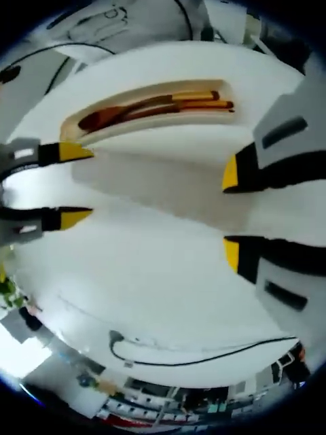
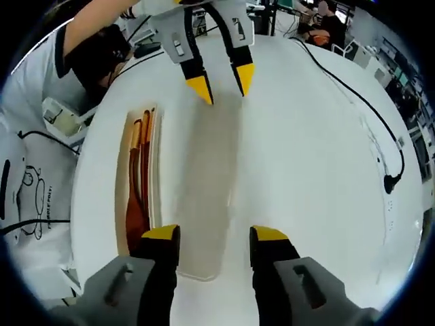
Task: Arrange the utensils inside the cutlery case until each visible utensil rests in its matching compartment.
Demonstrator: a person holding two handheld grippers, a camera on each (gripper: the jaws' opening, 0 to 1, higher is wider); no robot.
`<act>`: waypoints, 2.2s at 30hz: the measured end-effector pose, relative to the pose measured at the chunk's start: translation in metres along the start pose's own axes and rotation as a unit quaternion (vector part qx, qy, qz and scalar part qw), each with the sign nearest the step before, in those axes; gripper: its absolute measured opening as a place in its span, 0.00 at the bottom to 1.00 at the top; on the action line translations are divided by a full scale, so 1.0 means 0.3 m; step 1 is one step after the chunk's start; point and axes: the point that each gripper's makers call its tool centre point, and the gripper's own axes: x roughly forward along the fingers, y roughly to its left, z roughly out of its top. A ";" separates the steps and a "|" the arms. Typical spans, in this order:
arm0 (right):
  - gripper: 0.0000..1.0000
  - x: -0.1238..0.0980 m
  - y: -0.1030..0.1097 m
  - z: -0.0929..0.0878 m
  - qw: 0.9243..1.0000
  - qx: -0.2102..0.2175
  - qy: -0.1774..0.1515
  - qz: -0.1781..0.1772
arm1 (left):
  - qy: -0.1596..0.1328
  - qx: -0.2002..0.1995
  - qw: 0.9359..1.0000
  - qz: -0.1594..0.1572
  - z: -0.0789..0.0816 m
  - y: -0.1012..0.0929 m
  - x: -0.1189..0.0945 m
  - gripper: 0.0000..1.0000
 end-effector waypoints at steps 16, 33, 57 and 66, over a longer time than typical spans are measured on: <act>0.42 0.002 -0.070 -0.043 0.987 -0.143 0.064 -0.038 | -0.017 -0.003 1.000 -0.019 0.044 -0.028 0.031 0.37; 0.47 -0.028 -0.182 -0.043 0.977 -0.189 0.085 -0.052 | -0.016 0.009 0.999 -0.031 0.091 -0.020 0.054 0.43; 0.39 -0.016 -0.163 -0.057 0.987 -0.128 0.090 -0.023 | 0.001 -0.025 0.997 -0.073 0.087 -0.031 0.084 0.39; 0.38 -0.019 -0.164 -0.060 0.994 -0.079 0.069 -0.035 | -0.002 -0.043 0.997 -0.068 0.095 -0.032 0.083 0.40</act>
